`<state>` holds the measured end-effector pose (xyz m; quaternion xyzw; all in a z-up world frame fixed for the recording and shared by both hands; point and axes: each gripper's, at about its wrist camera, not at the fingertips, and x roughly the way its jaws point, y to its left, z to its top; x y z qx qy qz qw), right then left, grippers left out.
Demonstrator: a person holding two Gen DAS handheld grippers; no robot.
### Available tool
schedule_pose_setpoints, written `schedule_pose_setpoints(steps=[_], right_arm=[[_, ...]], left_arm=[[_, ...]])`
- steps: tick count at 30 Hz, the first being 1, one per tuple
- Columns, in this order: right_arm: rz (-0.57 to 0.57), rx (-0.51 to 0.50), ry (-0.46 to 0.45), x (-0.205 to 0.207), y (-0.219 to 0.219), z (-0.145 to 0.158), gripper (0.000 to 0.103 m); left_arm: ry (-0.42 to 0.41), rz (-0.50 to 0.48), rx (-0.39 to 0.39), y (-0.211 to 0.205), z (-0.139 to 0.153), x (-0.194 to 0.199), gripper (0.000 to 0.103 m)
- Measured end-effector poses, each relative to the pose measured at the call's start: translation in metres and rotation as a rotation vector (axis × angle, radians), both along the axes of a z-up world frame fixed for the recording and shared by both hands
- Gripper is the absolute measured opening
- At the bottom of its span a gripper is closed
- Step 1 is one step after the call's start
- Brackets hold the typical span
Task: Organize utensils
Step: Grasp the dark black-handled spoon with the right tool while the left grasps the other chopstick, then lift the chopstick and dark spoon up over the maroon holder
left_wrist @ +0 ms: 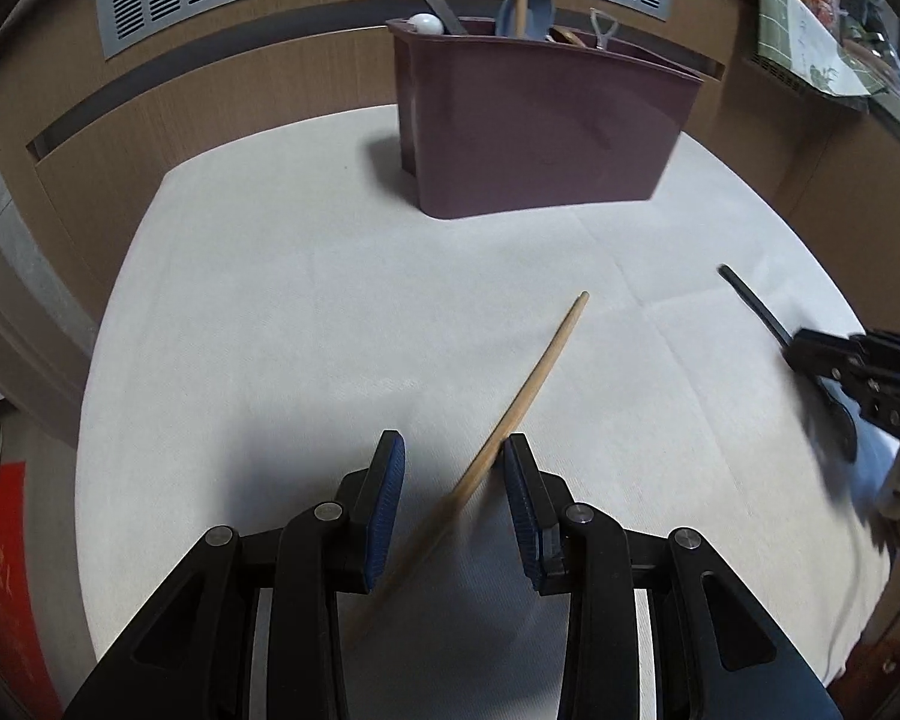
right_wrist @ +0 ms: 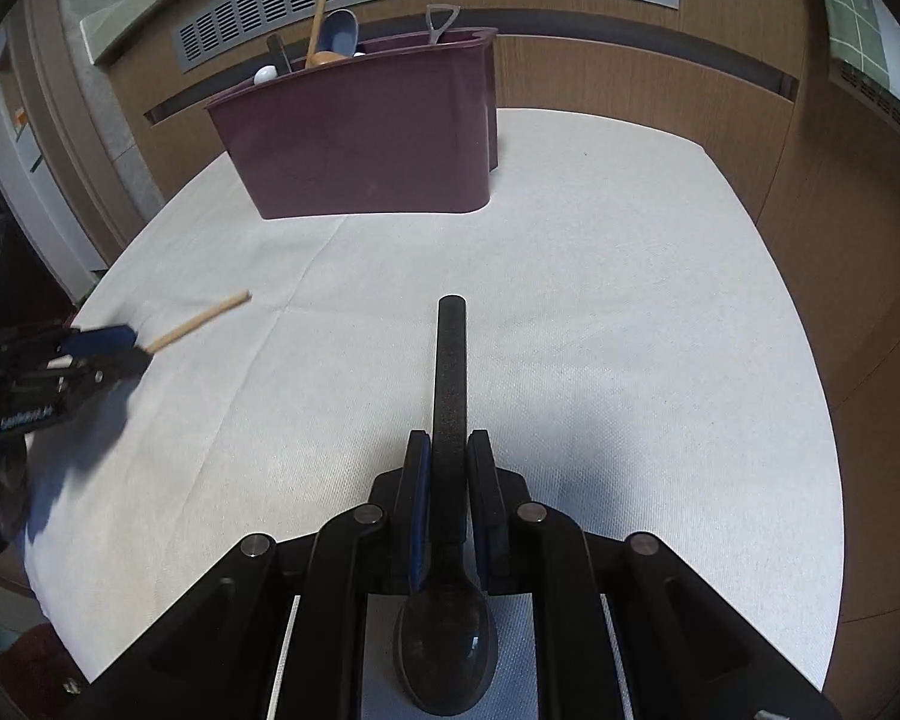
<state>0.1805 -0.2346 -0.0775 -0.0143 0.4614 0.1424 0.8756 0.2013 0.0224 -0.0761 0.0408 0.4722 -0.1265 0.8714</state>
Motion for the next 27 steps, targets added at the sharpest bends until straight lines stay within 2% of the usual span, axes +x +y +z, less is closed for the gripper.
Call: schedule_pose_setpoints(steps=[6, 16, 23, 26, 27], right_arm=[[0.004, 0.006, -0.013, 0.001, 0.0, 0.0, 0.014], [0.03, -0.035, -0.051, 0.027, 0.014, 0.0, 0.014], [0.01, 0.009, -0.057, 0.027, 0.01, 0.001, 0.012], [0.001, 0.044, -0.052, 0.025, 0.006, 0.003, 0.012], [-0.001, 0.058, -0.05, 0.023, 0.004, 0.005, 0.012]], left_arm=[[-0.005, 0.044, -0.01, 0.011, -0.001, 0.009, 0.035], [0.024, -0.047, 0.008, 0.0, 0.0, 0.01, 0.036], [0.076, -0.085, 0.038, -0.011, 0.001, 0.032, 0.036], [0.054, -0.056, 0.021, -0.013, 0.002, 0.037, 0.024], [0.052, -0.045, 0.006, -0.013, 0.002, 0.039, 0.015]])
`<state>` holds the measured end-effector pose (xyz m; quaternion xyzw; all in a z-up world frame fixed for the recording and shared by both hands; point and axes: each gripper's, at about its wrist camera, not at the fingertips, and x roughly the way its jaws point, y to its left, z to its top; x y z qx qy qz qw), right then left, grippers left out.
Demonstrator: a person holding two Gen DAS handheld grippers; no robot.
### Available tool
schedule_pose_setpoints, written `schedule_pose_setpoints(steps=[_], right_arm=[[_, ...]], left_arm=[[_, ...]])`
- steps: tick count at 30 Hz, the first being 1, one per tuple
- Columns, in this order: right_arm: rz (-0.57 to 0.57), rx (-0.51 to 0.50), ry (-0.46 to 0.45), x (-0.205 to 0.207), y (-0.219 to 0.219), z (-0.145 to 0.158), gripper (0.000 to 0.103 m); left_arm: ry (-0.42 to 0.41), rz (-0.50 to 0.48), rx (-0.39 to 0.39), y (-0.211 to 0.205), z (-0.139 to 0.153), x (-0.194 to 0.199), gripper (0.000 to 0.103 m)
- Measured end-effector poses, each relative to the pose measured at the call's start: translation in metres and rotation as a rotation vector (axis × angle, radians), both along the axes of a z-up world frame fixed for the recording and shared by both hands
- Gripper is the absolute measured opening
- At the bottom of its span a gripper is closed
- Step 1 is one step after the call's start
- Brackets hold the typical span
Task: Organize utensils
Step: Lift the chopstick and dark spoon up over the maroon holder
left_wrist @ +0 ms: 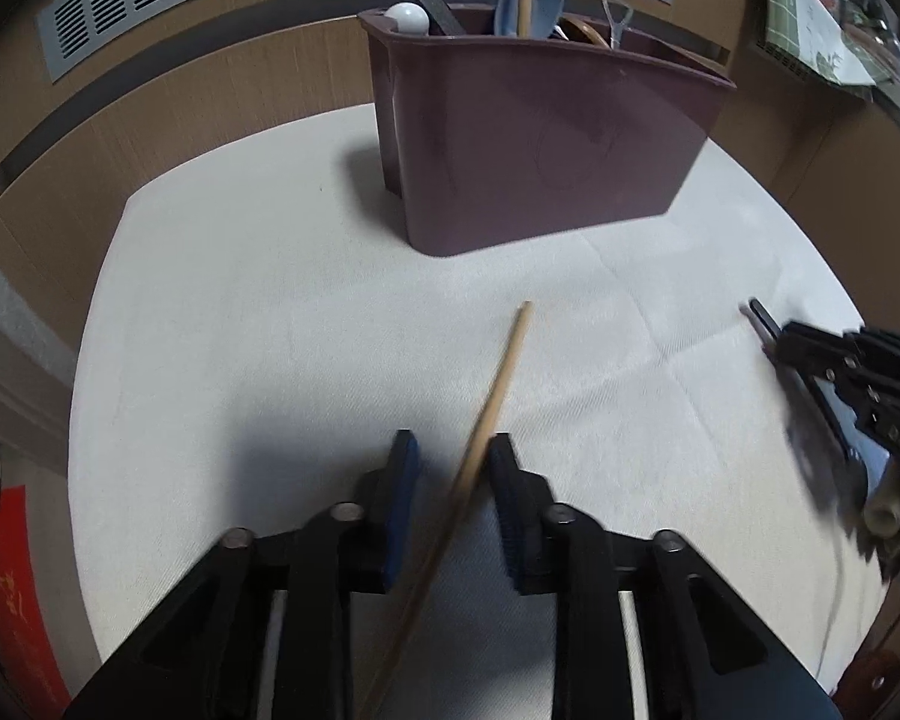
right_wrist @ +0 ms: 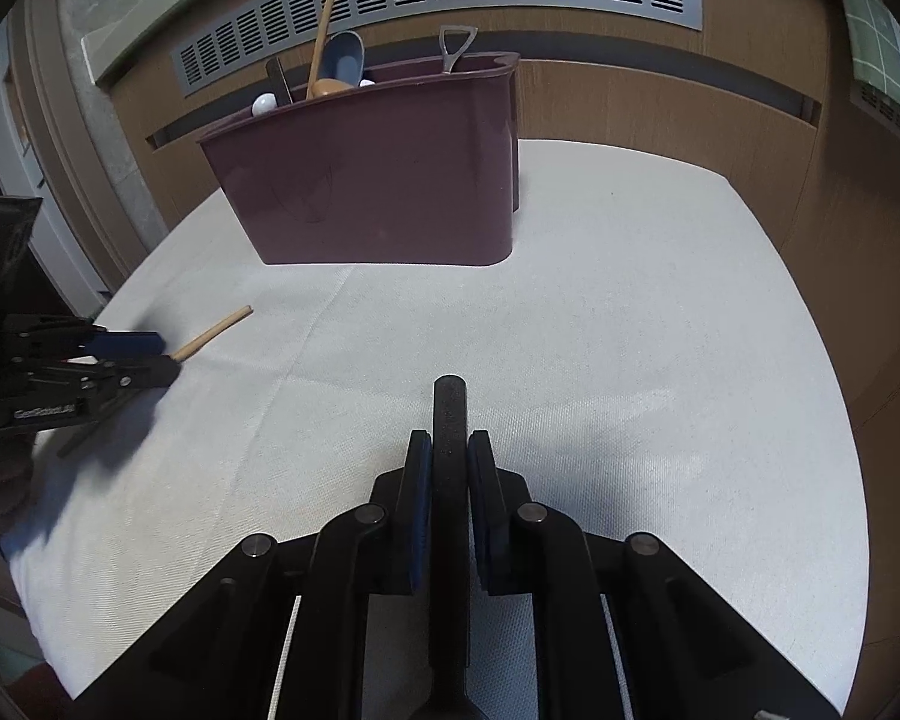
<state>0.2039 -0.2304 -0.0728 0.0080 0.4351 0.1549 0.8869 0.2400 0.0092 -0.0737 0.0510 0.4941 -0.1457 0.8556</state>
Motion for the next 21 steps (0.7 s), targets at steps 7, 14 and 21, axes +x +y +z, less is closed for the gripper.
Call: schedule_pose_setpoints(steps=[7, 14, 21], right_arm=[[-0.011, 0.09, -0.018, -0.015, -0.015, 0.022, 0.011], [-0.033, 0.128, -0.076, -0.036, -0.032, 0.052, 0.011], [-0.03, 0.128, -0.14, -0.049, -0.032, 0.074, 0.011]], left_arm=[[0.019, 0.058, -0.188, 0.006, 0.015, -0.011, 0.006], [-0.109, 0.065, -0.33, 0.011, 0.069, -0.045, 0.006], [-0.181, 0.05, -0.365, 0.01, 0.097, -0.052, 0.006]])
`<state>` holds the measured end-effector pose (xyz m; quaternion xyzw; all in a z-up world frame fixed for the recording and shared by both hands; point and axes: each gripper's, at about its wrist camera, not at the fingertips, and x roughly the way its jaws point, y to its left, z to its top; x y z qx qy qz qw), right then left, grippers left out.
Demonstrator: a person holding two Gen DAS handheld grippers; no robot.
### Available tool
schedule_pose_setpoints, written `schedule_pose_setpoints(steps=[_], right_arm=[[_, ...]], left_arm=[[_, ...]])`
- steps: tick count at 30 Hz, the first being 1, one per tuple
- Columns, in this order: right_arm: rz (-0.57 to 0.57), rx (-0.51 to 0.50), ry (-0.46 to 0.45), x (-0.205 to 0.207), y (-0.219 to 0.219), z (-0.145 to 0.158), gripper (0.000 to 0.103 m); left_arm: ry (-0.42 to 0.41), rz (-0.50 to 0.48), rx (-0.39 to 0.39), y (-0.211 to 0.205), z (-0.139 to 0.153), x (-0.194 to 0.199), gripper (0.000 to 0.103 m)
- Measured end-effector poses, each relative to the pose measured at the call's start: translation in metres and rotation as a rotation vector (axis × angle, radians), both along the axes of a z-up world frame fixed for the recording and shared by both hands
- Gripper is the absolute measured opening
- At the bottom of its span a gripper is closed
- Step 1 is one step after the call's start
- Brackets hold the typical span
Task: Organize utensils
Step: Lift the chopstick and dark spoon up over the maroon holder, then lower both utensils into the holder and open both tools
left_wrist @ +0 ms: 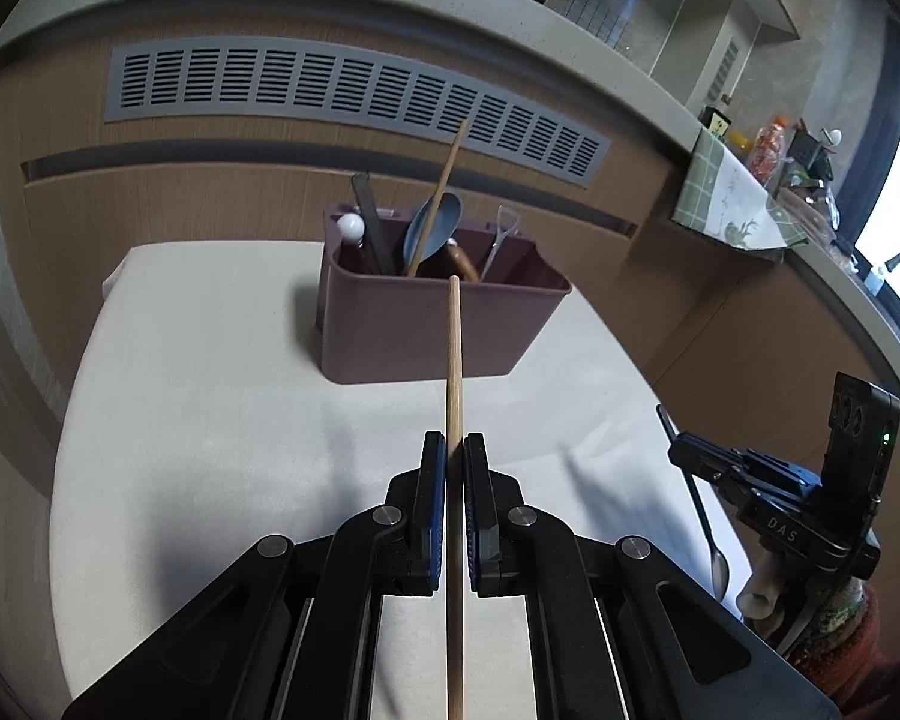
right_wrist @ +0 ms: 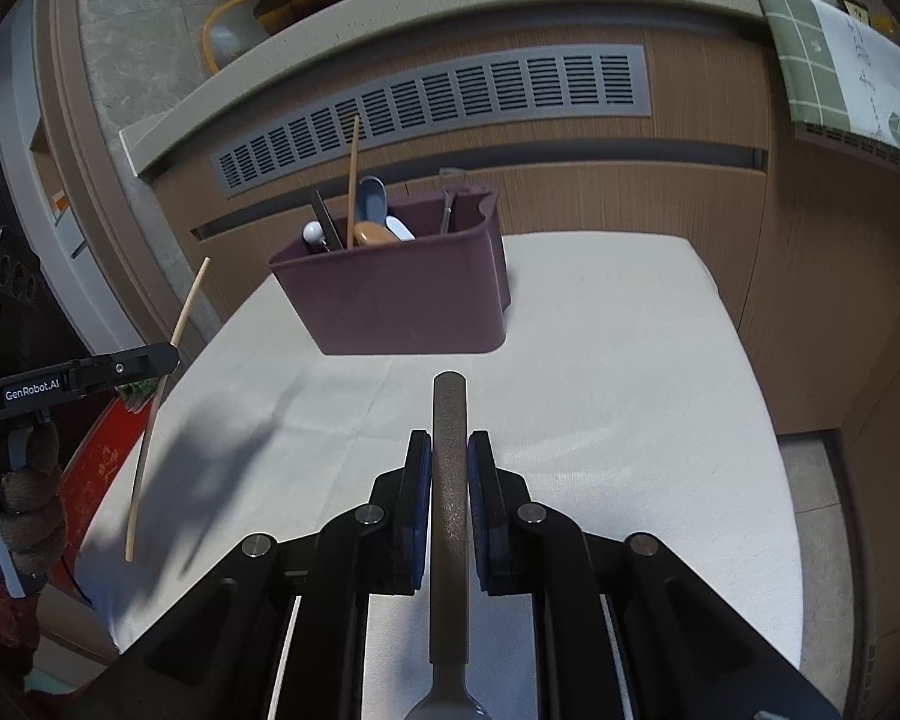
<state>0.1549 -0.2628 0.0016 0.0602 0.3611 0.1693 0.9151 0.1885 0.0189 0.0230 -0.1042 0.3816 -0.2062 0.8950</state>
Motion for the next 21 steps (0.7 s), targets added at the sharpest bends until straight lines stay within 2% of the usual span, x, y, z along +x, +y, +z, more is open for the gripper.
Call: schedule_pose_setpoints(steps=[4, 6, 9, 10, 13, 15, 17, 21], right_arm=[[-0.01, 0.011, -0.029, 0.002, -0.001, 0.009, 0.011], [-0.022, 0.017, -0.067, 0.004, -0.001, 0.021, 0.011], [-0.029, 0.034, -0.207, 0.011, -0.002, 0.068, 0.011], [-0.035, 0.047, -0.284, 0.014, -0.002, 0.092, 0.011], [-0.058, 0.073, -0.477, 0.025, 0.0, 0.146, 0.011], [-0.068, 0.102, -0.549, 0.037, 0.002, 0.166, 0.011], [-0.069, 0.132, -0.592, 0.057, 0.009, 0.175, 0.011], [-0.084, 0.112, -0.618, 0.093, 0.025, 0.167, 0.011]], left_arm=[[-0.017, 0.032, -0.048, 0.003, 0.009, 0.003, 0.006], [-0.064, 0.051, -0.067, 0.003, 0.027, 0.006, 0.006], [-0.205, 0.083, -0.111, 0.004, 0.075, 0.017, 0.006], [-0.271, 0.108, -0.131, 0.005, 0.095, 0.021, 0.006], [-0.463, 0.238, -0.156, 0.009, 0.129, 0.029, 0.006], [-0.532, 0.305, -0.192, 0.012, 0.135, 0.041, 0.006], [-0.549, 0.329, -0.229, 0.014, 0.133, 0.057, 0.006], [-0.58, 0.337, -0.241, 0.012, 0.119, 0.086, 0.006]])
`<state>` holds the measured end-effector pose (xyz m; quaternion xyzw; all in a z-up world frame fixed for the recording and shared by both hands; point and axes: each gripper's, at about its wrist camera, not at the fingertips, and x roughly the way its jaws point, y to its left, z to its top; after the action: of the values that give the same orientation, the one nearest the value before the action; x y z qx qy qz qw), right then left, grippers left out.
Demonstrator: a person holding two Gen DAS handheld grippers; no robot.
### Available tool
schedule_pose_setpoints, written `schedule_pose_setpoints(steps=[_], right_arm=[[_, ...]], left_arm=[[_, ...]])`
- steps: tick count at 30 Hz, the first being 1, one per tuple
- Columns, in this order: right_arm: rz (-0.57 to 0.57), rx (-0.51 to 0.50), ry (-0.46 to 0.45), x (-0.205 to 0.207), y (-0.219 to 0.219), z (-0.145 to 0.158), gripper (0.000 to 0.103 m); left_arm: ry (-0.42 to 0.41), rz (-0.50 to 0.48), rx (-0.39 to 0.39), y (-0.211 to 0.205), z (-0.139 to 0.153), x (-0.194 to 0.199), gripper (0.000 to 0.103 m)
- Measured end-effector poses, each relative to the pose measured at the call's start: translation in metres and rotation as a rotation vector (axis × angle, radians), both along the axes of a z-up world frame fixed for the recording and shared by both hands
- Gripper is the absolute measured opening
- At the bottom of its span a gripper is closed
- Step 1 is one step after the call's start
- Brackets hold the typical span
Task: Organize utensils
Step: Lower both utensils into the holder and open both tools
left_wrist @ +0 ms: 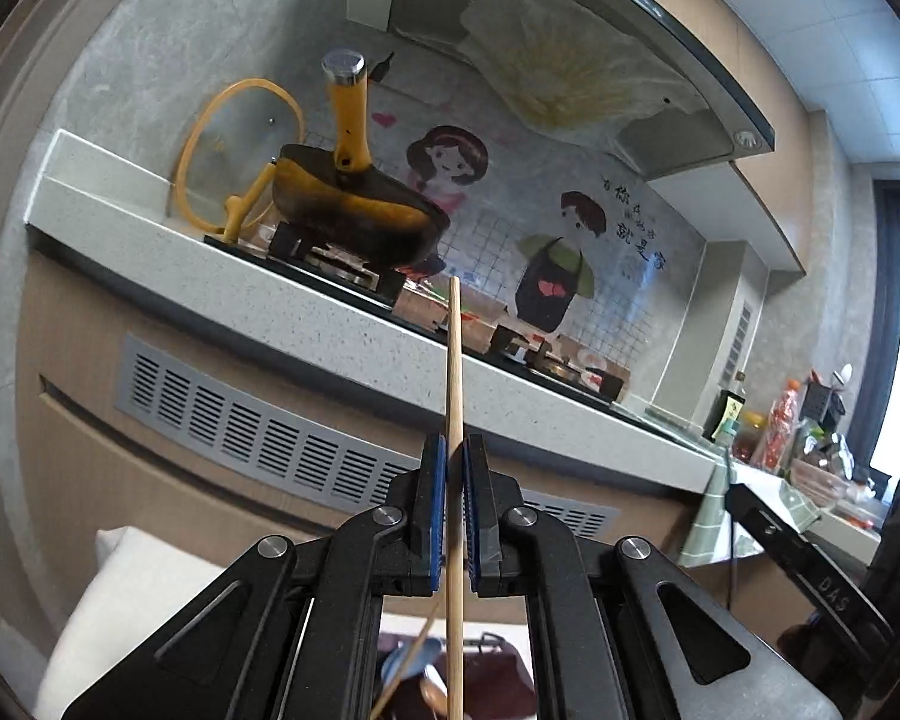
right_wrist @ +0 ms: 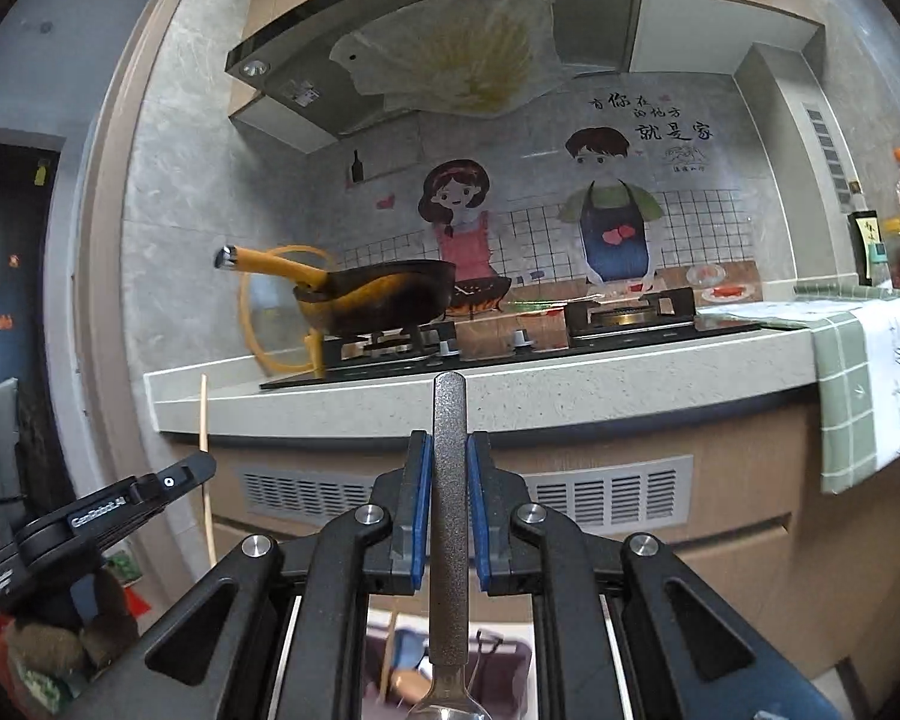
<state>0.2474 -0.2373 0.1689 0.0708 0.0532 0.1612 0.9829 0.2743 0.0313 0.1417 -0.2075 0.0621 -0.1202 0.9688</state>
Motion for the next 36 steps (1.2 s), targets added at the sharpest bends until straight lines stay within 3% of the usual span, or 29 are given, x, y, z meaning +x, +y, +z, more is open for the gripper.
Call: schedule_pose_setpoints(steps=[10, 18, 24, 27, 30, 36], right_arm=[[0.046, 0.011, 0.122, 0.078, 0.025, -0.066, 0.012], [0.064, 0.063, 0.173, 0.109, 0.021, -0.099, 0.012], [0.04, 0.058, 0.137, 0.113, 0.026, -0.107, 0.012], [0.09, 0.077, 0.136, 0.111, 0.023, -0.112, 0.013], [0.077, 0.062, 0.145, 0.096, 0.017, -0.118, 0.02], [0.037, 0.029, 0.242, 0.053, 0.003, -0.129, 0.028]], left_arm=[[0.11, -0.008, 0.025, -0.016, -0.066, 0.067, 0.006], [0.099, 0.029, 0.057, -0.024, -0.092, 0.079, 0.006], [0.092, 0.016, 0.037, -0.021, -0.101, 0.08, 0.006], [0.069, -0.014, 0.035, -0.02, -0.107, 0.073, 0.014], [0.087, -0.033, 0.059, -0.019, -0.112, 0.061, 0.042], [0.256, -0.004, 0.128, -0.01, -0.125, 0.027, 0.043]])
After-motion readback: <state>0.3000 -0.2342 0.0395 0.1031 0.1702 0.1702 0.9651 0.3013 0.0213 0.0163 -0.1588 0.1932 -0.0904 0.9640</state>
